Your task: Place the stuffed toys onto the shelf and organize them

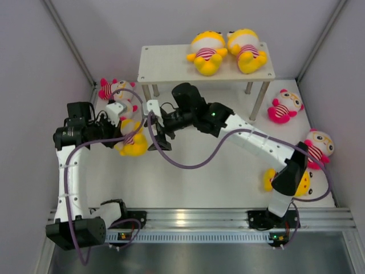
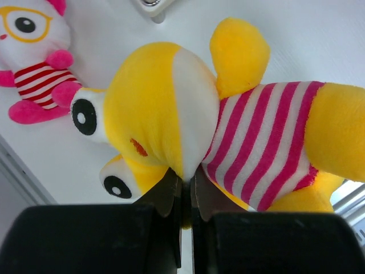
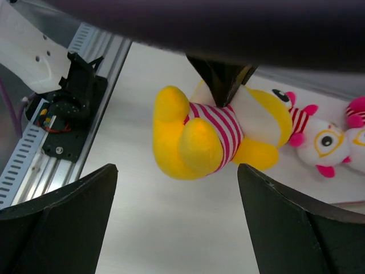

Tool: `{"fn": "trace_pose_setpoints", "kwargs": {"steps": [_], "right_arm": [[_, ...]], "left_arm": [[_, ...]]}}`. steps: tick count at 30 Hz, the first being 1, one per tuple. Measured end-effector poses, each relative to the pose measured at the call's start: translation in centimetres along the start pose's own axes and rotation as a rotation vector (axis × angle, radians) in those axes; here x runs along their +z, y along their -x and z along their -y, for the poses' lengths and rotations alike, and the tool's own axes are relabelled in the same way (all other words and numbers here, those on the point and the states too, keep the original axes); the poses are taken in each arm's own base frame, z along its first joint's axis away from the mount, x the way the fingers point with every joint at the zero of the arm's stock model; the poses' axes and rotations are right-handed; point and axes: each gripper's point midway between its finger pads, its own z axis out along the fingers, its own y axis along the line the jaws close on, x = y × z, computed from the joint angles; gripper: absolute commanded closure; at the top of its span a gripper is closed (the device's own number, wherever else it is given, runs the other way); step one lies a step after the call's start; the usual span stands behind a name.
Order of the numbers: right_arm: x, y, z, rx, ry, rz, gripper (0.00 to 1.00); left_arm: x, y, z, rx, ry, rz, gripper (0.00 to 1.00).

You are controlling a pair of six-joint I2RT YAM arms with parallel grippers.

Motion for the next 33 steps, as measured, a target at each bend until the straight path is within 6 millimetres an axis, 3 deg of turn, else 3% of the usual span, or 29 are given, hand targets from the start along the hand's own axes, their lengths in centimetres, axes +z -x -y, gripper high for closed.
{"fn": "trace_pose_setpoints", "kwargs": {"steps": [4,14,22,26,29,31,33], "right_arm": [[2.6,-3.0,-0.5,0.065,0.077,-0.031,0.14],[3.9,-1.2,-0.6,0.105,0.120,0.069,0.19],[5.1,-3.9,-1.1,0.132,0.127,0.046,0.25],[5.4,-5.7,-1.7,0.151,0.122,0.041,0.46],[5.6,-5.4,-1.4,0.157,0.103,0.065,0.67],[5.7,-4.9,-1.1,0.156,0.096,0.080,0.89],[5.7,-4.7,-0.9,0.164,0.088,0.090,1.00]], "left_arm": [[-0.1,-0.2,1.4,0.010,-0.037,-0.014,1.00],[-0.1,-0.2,2.4,0.001,-0.077,-0.015,1.00],[-0.3,0.3,2.2,-0.012,-0.070,-0.008,1.00],[-0.3,0.1,2.3,-0.019,-0.074,-0.018,1.00],[-0.3,-0.1,2.5,-0.033,-0.082,-0.025,1.00],[-0.3,-0.1,2.6,-0.038,-0.083,-0.026,1.00],[-0.3,-0.1,2.6,-0.041,-0.083,-0.026,1.00]]}}
